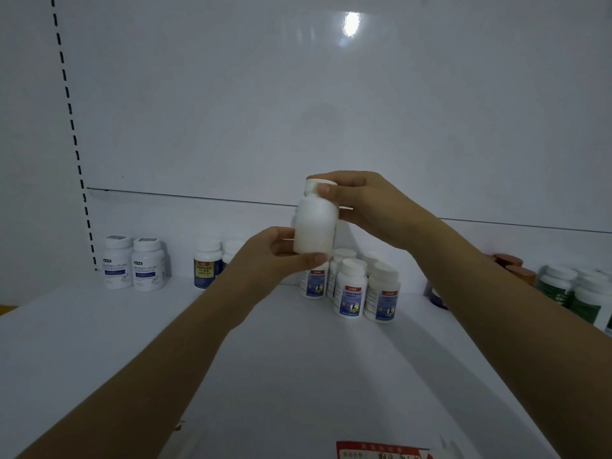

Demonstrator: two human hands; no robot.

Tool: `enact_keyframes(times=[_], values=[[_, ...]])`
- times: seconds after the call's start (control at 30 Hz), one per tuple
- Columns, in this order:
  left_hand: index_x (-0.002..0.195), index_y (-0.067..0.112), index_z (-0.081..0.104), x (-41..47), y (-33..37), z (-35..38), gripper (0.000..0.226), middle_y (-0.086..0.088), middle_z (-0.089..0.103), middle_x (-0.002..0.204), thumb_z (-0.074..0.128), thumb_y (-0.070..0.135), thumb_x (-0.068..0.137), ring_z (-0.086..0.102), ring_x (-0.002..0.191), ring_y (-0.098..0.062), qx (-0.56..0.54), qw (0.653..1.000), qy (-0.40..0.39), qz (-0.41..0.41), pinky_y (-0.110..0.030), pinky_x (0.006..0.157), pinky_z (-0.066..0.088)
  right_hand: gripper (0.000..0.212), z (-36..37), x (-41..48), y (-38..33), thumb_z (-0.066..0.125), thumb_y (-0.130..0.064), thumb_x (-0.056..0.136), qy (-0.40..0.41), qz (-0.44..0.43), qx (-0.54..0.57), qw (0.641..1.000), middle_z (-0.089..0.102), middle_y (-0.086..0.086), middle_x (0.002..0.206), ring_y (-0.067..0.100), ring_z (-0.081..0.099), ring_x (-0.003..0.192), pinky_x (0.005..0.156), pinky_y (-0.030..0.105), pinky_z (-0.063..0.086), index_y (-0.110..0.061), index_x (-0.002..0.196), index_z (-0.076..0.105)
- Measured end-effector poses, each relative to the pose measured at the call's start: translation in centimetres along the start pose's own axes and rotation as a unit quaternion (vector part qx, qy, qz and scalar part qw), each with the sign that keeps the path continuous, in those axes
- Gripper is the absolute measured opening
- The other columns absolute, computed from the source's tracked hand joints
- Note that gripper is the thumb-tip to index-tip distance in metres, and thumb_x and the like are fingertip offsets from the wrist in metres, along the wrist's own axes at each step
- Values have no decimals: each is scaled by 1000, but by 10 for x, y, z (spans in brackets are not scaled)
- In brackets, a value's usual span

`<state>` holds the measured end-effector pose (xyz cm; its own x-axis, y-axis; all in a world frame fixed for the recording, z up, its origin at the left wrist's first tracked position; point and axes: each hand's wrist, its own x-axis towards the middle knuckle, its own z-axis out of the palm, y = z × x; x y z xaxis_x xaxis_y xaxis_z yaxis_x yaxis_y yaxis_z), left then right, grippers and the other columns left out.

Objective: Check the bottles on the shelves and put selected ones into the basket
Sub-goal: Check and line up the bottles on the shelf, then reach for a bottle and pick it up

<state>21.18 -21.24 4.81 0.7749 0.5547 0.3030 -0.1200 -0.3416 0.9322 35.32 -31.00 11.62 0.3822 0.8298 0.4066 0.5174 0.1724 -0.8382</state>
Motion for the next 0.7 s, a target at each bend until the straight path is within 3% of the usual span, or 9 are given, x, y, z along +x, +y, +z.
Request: enact_keyframes(times=[0.1, 0.2, 0.3, 0.43, 0.57, 0.7], values=[[120, 16, 56, 1, -1, 0, 51, 4, 67, 111, 77, 26, 74, 63, 98, -7, 26, 1000, -16, 4, -18, 81, 48, 28, 2, -1, 2, 60, -20, 92, -5, -1, -18, 1000, 67, 0, 117, 16, 63, 108, 94, 30, 52, -14, 119, 65], [117, 17, 55, 4, -3, 0, 50, 1, 66, 112, 76, 34, 75, 62, 99, -13, 139, 990, -29, -9, -28, 87, 50, 33, 4, -1, -1, 63, -25, 90, -25, 9, -97, 995, 65, -3, 118, 11, 64, 104, 92, 26, 52, -16, 122, 63], [120, 13, 54, 7, -7, -1, 51, -2, 62, 116, 66, 45, 82, 58, 98, -15, 351, 934, -69, -18, -29, 86, 48, 42, 6, -1, -2, 66, -34, 86, -42, 19, -278, 960, 65, -2, 118, 10, 62, 102, 91, 26, 49, -18, 124, 61], [121, 10, 51, 9, -15, -1, 57, -5, 57, 114, 56, 53, 86, 53, 95, -17, 534, 837, -109, -43, -26, 78, 44, 44, 15, -2, 8, 66, -36, 85, -52, 31, -427, 902, 60, 0, 122, 9, 51, 95, 74, 17, 40, -18, 125, 59], [94, 11, 52, 13, -24, 2, 43, 2, 47, 75, 53, 53, 88, 48, 74, -14, 576, 808, -108, -61, -24, 65, 39, 45, 21, -7, 18, 63, -35, 87, -59, 47, -472, 878, 58, 2, 124, 11, 48, 97, 73, 18, 38, -14, 127, 57], [82, 13, 49, 7, -27, 4, 44, 3, 45, 71, 52, 57, 87, 49, 71, -13, 567, 813, -104, -85, -24, 64, 39, 35, 26, -8, 25, 62, -31, 88, -74, 40, -473, 877, 65, 6, 111, 17, 56, 93, 65, 18, 41, -7, 113, 65]])
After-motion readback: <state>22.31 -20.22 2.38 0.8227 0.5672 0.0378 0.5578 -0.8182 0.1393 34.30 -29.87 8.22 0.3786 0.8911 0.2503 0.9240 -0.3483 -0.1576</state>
